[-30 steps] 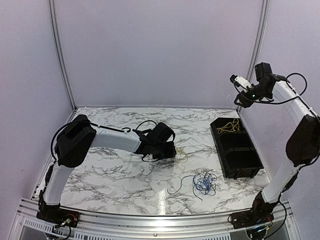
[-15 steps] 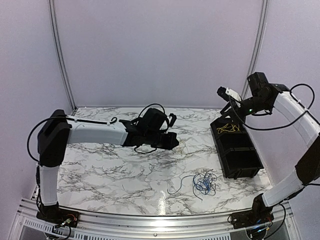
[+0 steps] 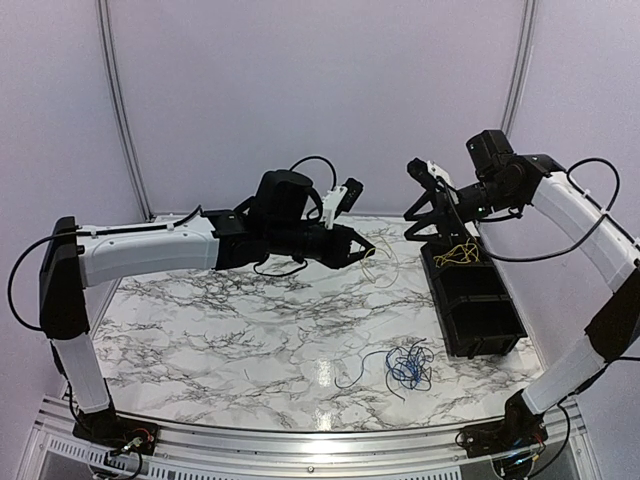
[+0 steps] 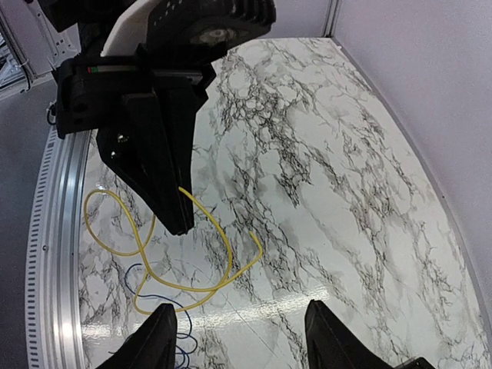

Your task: Untangle the cables

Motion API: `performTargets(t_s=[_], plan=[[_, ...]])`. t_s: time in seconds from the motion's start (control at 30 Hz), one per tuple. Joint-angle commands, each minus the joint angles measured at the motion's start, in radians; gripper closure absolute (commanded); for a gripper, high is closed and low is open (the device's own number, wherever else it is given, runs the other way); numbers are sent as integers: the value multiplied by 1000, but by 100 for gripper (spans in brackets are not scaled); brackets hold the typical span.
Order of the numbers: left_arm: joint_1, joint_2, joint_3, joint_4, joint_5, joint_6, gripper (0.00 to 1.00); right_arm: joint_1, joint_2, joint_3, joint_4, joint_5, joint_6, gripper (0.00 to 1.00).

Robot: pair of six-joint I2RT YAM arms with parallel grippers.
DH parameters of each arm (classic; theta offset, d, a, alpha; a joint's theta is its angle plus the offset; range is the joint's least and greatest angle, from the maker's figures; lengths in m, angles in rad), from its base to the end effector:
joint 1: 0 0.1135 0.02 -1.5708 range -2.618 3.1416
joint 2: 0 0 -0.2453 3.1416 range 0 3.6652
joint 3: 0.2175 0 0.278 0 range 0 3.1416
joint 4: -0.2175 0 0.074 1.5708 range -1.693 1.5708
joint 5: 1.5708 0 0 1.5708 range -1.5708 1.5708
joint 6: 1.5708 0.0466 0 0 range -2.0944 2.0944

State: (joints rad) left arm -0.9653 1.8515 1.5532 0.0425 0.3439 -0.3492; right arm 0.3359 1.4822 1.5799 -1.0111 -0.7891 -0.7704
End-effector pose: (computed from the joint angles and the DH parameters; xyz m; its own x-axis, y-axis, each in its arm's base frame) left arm 0.2598 -0.4029 0.2969 -0.4637 0.1039 -0.8799 0.8525 0.3227 -0.4112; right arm 0.2987 0.1393 0.3595 -0.0895 -0.5509 -0.8298 -0.9809 0.1930 -0.0224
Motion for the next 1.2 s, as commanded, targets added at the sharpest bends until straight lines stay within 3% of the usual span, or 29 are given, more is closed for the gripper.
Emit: performTargets(t_s=[0.0, 0.33, 0.67, 0.77, 1.07, 1.17], plan=[[-11, 2, 44, -39, 32, 29, 100, 13, 15, 55, -1, -103, 41, 42], [-44, -2, 63, -41, 14, 26, 100, 84, 28, -2, 76, -33, 99, 47], [-52, -6, 68, -41, -3, 18, 100, 107, 56, 10, 9, -45, -5, 63], [-52, -9, 66, -71, -13, 18, 100, 115, 54, 5, 10, -48, -7, 74], [-52, -5, 61, -71, -31, 7, 100, 114, 47, 6, -35, -64, -52, 63], [-52, -3, 62, -71, -32, 6, 100, 115, 45, -1, -39, -63, -61, 64]])
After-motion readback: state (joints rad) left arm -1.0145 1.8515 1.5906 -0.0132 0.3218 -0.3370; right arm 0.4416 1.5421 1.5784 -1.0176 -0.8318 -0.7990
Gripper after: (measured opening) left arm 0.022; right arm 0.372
